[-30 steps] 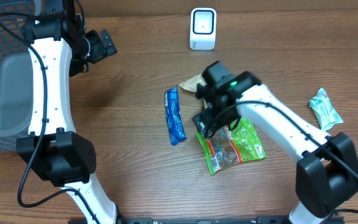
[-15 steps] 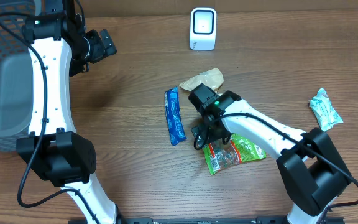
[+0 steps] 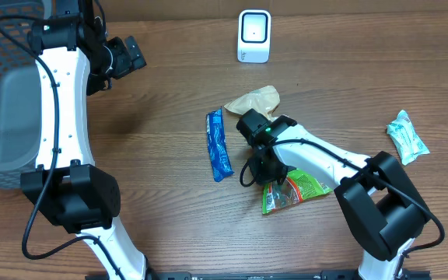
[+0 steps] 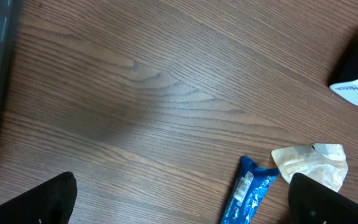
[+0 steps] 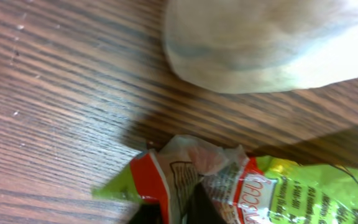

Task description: Scan the item barcode

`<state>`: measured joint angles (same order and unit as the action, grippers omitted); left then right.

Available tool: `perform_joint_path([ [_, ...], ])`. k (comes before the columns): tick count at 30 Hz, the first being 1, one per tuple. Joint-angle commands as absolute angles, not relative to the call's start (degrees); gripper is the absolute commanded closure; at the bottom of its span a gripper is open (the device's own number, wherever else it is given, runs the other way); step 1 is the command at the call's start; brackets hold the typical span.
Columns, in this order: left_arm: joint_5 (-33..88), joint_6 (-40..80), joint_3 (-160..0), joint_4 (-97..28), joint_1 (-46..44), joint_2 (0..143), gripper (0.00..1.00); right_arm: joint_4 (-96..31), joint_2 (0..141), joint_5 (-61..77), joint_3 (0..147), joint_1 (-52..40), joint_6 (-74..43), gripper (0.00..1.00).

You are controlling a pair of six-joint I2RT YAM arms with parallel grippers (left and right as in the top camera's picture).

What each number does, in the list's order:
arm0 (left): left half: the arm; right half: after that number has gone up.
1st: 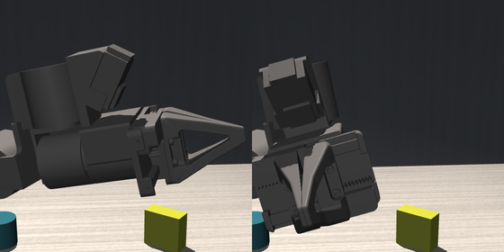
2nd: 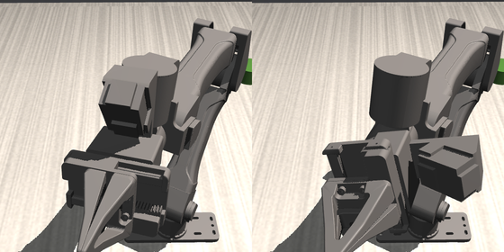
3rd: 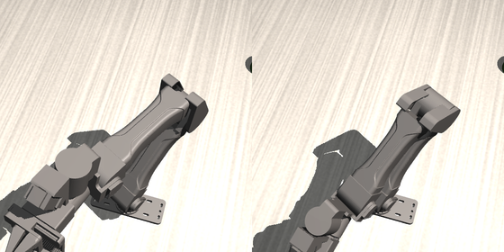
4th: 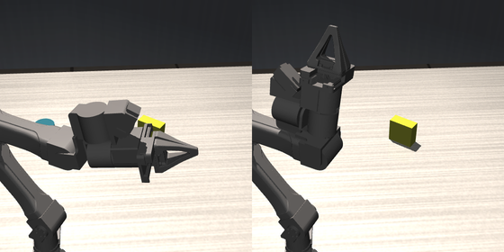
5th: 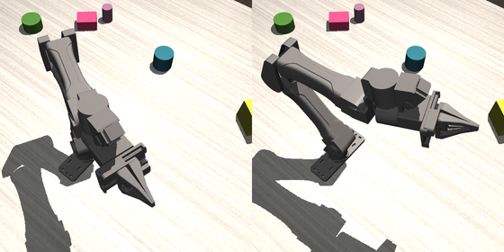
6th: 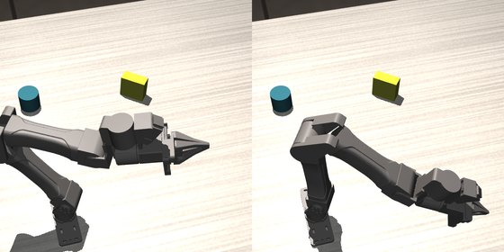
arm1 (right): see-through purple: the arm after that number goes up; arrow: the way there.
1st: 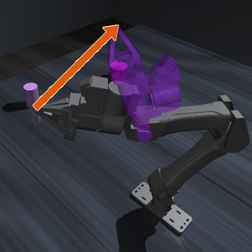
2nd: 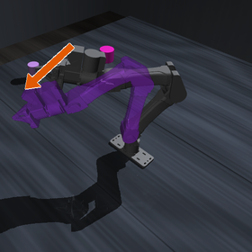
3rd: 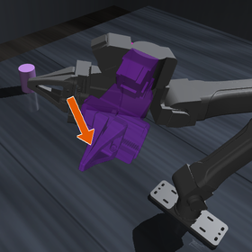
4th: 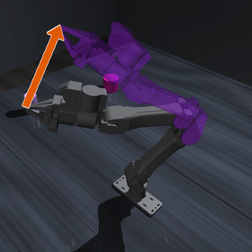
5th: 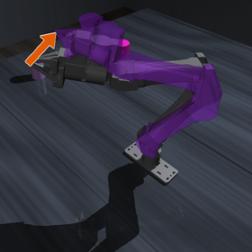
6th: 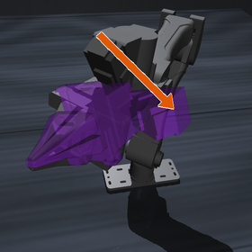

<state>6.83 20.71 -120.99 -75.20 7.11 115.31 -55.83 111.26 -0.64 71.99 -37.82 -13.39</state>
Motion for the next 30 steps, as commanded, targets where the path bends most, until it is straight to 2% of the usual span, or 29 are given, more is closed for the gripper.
perform_joint_path([
  [1,7.05,19.27,-120.79,-75.02,6.92,115.5,0.0,-58.63,111.55,-0.05,74.11,-34.98,-17.12,0.96],
  [7,7.05,19.27,-120.79,-75.07,6.92,115.5,0.0,-66.37,109.75,10.11,84.33,-30.11,-18.52,0.96],
  [12,7.07,19.27,-120.79,-75.07,6.92,115.5,0.0,-66.87,106.08,17.72,92.14,-26.92,-20.12,0.96],
  [19,7.07,19.27,-120.79,-75.13,6.92,115.5,0.0,-65.47,102.56,20.73,100.29,-23.97,-33.47,0.96],
  [23,7.09,19.29,-120.79,-74.94,6.94,115.5,0.0,-61.34,101.21,20.73,103.98,-23.42,-40.51,0.96],
  [30,7.05,19.27,-120.79,-74.35,6.94,115.5,0.0,-45.08,97.23,21.32,105.91,-23.42,-52.4,0.96],
])
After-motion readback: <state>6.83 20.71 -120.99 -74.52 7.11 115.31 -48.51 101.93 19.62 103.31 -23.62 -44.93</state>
